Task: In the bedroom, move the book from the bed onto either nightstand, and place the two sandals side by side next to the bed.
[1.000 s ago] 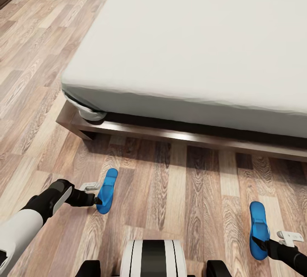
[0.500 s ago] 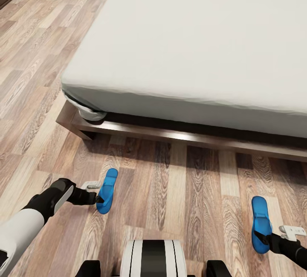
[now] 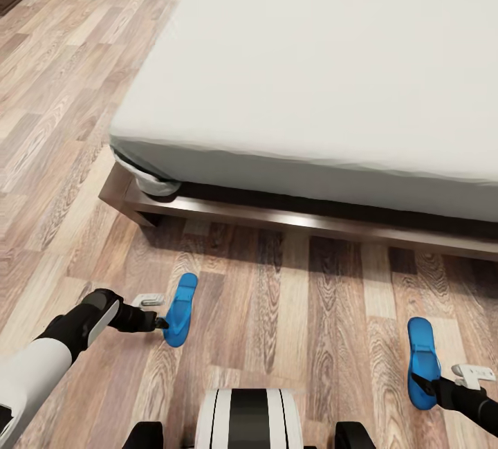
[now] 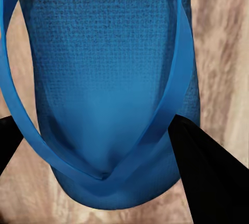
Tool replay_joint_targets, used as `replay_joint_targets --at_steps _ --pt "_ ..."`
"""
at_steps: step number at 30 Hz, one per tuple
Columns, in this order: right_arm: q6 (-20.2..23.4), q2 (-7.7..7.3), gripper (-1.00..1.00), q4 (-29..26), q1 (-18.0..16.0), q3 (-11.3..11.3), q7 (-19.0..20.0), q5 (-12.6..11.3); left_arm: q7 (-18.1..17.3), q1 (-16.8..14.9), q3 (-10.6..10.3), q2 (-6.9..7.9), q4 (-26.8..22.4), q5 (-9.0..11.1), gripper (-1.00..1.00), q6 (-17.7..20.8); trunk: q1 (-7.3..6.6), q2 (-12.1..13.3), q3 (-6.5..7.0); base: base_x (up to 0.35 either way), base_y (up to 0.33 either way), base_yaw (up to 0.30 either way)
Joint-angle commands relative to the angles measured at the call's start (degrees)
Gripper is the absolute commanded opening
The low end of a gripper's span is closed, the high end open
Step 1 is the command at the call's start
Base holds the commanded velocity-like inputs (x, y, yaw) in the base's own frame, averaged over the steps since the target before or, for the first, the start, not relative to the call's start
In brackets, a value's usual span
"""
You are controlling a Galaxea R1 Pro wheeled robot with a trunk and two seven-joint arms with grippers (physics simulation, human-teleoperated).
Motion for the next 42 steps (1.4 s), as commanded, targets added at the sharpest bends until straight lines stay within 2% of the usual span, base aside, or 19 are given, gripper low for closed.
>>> replay_joint_targets --at_steps 1,9,17,20,21,22,25,36,38,42 --pt "0.4 0.03 -1.00 -0.1 -0.1 -0.2 0.5 0.2 0.0 0.0 -0.4 0.11 -0.1 0.3 1.00 0.1 -0.01 0.0 -0.03 0.000 0.277 0.000" --pt "0.4 0.03 -1.00 -0.1 -0.1 -0.2 0.5 0.2 0.0 0.0 -0.3 0.25 0.0 0.3 1.00 0.1 -0.01 0.0 -0.03 0.000 0.259 0.000" --pt "0.4 0.03 -1.00 -0.1 -0.1 -0.2 0.5 0.2 -1.0 0.0 0.0 0.78 -0.4 0.4 1.00 -0.3 -0.01 0.0 -0.03 0.000 0.040 0.000" --pt "0.4 0.03 -1.00 -0.1 -0.1 -0.2 0.5 0.2 -4.8 0.0 2.3 2.01 -3.0 0.4 1.00 -1.8 -0.01 0.0 -0.03 0.000 0.002 0.000" --pt "0.4 0.03 -1.00 -0.1 -0.1 -0.2 0.5 0.2 -6.8 0.0 3.6 2.42 -3.9 0.4 1.00 -2.3 -0.01 0.0 -0.03 0.000 0.000 0.000" --pt "0.4 0.03 -1.00 -0.1 -0.1 -0.1 0.5 0.2 -11.1 0.0 6.2 3.14 -4.9 0.3 1.00 -3.6 -0.01 0.0 -0.03 0.000 0.000 0.000" --pt "0.4 0.03 -1.00 -0.1 -0.1 -0.2 0.5 0.2 -15.3 0.0 8.3 4.08 -5.4 0.3 1.00 -6.6 -0.01 0.0 -0.03 0.000 0.000 0.000" --pt "0.4 0.01 -1.00 -0.1 -0.1 -0.1 0.5 0.3 -21.0 0.4 8.7 4.21 -5.5 0.5 1.00 -8.1 -0.01 0.0 -0.03 0.000 0.000 0.000" --pt "0.4 0.02 -1.00 -0.1 -0.1 -0.1 0.5 0.2 -23.5 0.6 8.8 4.25 -5.4 0.5 1.00 -8.1 -0.01 0.0 -0.03 0.000 0.000 0.000" --pt "0.4 -0.01 -1.00 -0.1 -0.1 -0.1 0.5 0.3 -32.1 0.8 9.0 4.44 -4.2 0.4 1.00 -8.2 -0.01 0.0 -0.03 0.000 0.000 0.000"
